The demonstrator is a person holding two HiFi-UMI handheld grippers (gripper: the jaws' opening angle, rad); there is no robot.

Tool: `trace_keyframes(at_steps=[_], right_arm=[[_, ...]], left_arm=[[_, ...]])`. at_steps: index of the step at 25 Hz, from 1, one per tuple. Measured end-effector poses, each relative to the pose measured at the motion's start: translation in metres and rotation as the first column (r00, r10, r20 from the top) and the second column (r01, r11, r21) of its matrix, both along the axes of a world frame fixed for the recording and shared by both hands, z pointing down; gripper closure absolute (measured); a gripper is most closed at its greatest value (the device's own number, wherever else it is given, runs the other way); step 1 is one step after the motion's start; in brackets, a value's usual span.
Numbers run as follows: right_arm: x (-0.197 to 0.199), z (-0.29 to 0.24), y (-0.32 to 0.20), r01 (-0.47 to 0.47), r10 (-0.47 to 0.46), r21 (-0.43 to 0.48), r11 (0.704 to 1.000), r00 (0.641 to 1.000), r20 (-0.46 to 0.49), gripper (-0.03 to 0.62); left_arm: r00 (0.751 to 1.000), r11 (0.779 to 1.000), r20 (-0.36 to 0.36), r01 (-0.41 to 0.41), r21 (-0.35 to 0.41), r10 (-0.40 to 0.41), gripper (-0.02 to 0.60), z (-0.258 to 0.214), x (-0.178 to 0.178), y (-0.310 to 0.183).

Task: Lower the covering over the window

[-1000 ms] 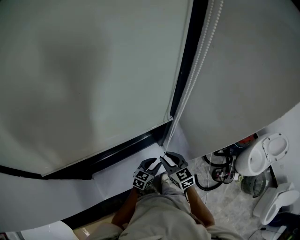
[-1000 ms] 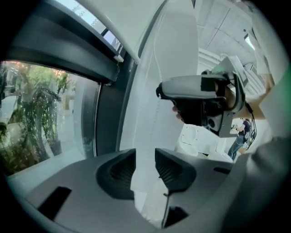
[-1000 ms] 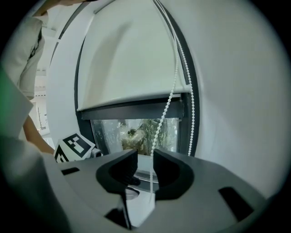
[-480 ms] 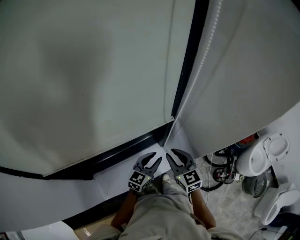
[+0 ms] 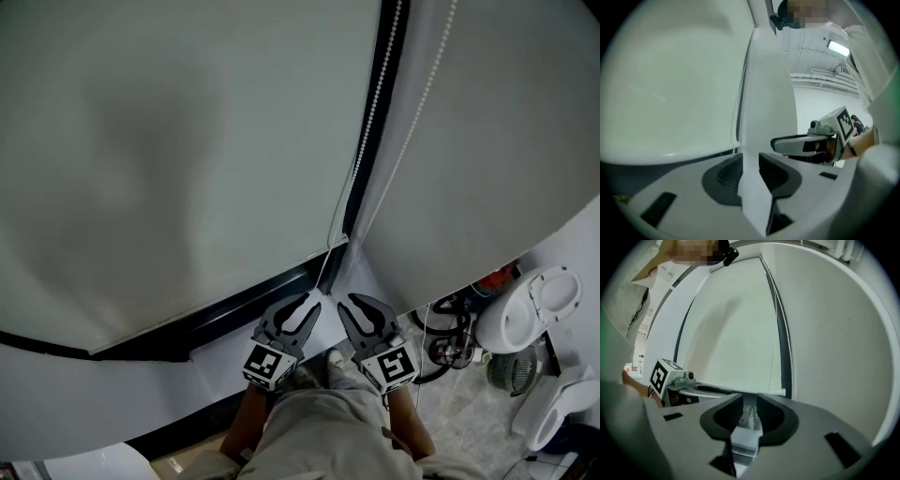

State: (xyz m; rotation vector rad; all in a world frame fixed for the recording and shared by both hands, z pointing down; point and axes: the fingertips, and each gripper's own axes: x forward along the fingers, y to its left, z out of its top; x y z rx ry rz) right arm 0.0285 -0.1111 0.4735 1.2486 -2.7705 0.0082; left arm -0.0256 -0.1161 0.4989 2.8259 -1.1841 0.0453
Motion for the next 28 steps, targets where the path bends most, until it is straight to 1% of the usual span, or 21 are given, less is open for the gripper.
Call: trace_keyframes(at_steps=[5,13,22,28], right_arm=[[-0.002,-0.007,0.002,-0.008,0.011,0.042,0.999,0.998,-0.068,0.522],[0.006,-0.019,0.005,-0.032,0.035,0.055,0.998,0.998,-0.044,0.531],[0.009,-0.033,0.007,-0.051,0.054,0.082,0.995,0.998,-0.037,0.534],[0.009,-0.042,0.009,-0.063,0.066,0.094,0.994,0.997,-0.032,0.536]], left_arm=[[1.000,0.998,-0.006,-0.006,0.056,0.006,0.472,-0.029,0.001,0.004],[1.000,0.992,-0.011,-0.011,0.126,0.013,0.474,-0.056,0.007,0.007],[0.999,0.984,-0.006,-0.031,0.174,0.033,0.479,-0.074,0.012,0.009],[0.999,0.982,0.002,-0.043,0.181,0.044,0.480,-0.081,0.014,0.011]])
